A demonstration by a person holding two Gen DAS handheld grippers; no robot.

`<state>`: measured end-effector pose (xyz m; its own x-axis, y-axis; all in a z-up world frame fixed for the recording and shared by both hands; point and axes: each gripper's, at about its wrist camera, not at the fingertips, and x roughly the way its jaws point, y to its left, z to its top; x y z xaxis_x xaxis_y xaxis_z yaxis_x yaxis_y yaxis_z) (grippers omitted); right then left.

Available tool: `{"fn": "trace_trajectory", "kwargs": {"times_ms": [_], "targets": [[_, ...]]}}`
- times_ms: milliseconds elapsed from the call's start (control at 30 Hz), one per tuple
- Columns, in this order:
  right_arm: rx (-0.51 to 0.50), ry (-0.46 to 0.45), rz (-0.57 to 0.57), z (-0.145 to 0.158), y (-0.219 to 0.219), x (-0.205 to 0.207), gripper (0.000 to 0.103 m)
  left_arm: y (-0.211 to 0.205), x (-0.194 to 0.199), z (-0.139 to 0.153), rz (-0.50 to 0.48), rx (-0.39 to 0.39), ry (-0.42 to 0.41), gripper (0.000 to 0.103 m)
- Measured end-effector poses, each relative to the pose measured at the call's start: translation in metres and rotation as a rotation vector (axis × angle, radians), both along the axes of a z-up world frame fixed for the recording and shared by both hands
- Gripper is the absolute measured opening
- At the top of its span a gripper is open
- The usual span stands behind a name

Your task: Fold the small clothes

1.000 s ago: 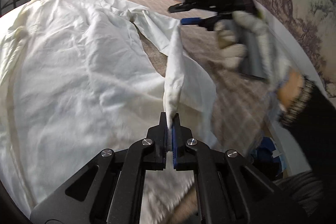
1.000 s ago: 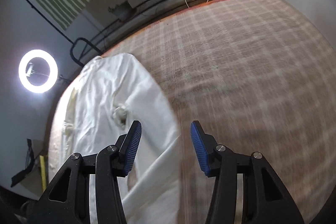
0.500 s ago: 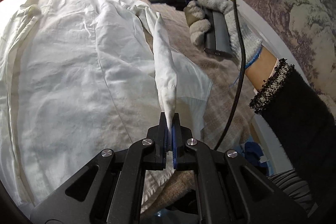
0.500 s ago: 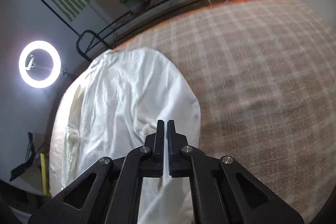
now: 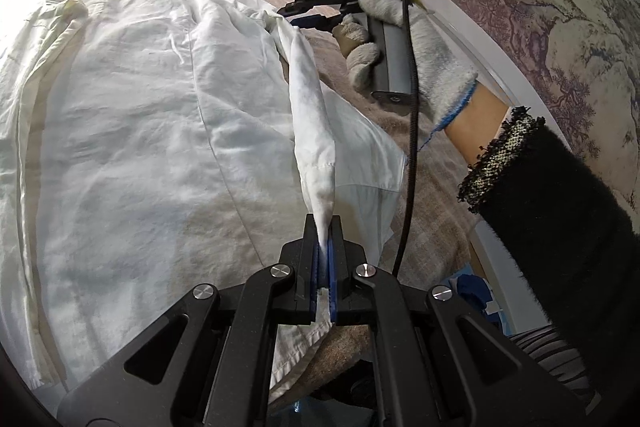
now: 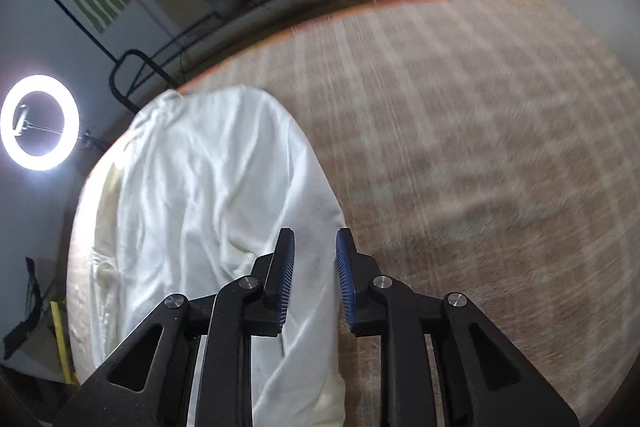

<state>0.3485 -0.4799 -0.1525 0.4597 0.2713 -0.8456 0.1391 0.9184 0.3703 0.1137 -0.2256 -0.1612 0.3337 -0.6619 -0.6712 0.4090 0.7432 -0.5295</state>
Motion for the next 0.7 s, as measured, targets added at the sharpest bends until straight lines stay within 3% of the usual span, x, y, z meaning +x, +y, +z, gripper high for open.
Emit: {"fn": "trace_trajectory", "kwargs": {"times_ms": [33, 67, 200, 267, 300, 367, 400, 500, 533, 567, 600, 700], "targets": [[0.017, -0.005, -0.002, 0.001, -0.001, 0.000, 0.017, 0.001, 0.001, 0.000, 0.002, -0.001, 0.001, 0.001], [0.047, -0.016, 0.001, 0.005, -0.001, 0.000, 0.003, 0.002, 0.000, -0.001, 0.005, -0.001, 0.001, 0.001], [0.019, -0.103, -0.031, 0.027, -0.005, -0.007, 0.003, 0.005, 0.000, -0.002, 0.012, -0.001, 0.006, 0.001], [0.031, -0.098, -0.053, 0.028, -0.012, -0.008, 0.003, 0.006, -0.001, -0.002, 0.011, -0.003, 0.003, 0.001], [0.048, -0.086, -0.055, 0.026, -0.014, -0.008, 0.005, 0.006, -0.002, -0.002, 0.009, -0.001, 0.000, 0.001], [0.075, -0.059, -0.052, 0.018, -0.017, -0.006, 0.025, 0.006, -0.003, -0.002, 0.006, 0.001, 0.000, 0.001], [0.070, -0.047, -0.046, 0.014, -0.016, -0.006, 0.029, 0.006, -0.003, -0.002, 0.004, 0.004, -0.001, 0.001], [0.041, -0.003, -0.033, 0.002, -0.006, 0.000, 0.030, 0.006, -0.002, -0.003, 0.006, 0.007, 0.002, 0.001], [0.034, -0.004, -0.033, 0.000, -0.004, 0.001, 0.029, 0.006, -0.002, -0.002, 0.007, 0.007, 0.004, 0.001], [0.038, -0.009, -0.026, 0.000, -0.002, 0.001, 0.009, 0.007, -0.002, -0.002, 0.009, 0.005, 0.005, 0.001], [0.050, -0.011, -0.015, 0.001, 0.000, 0.002, 0.001, 0.008, -0.003, -0.001, 0.010, 0.005, 0.004, 0.001], [0.014, -0.076, 0.012, 0.021, 0.016, 0.002, 0.001, 0.013, -0.006, -0.001, 0.019, 0.001, 0.007, 0.001]]}}
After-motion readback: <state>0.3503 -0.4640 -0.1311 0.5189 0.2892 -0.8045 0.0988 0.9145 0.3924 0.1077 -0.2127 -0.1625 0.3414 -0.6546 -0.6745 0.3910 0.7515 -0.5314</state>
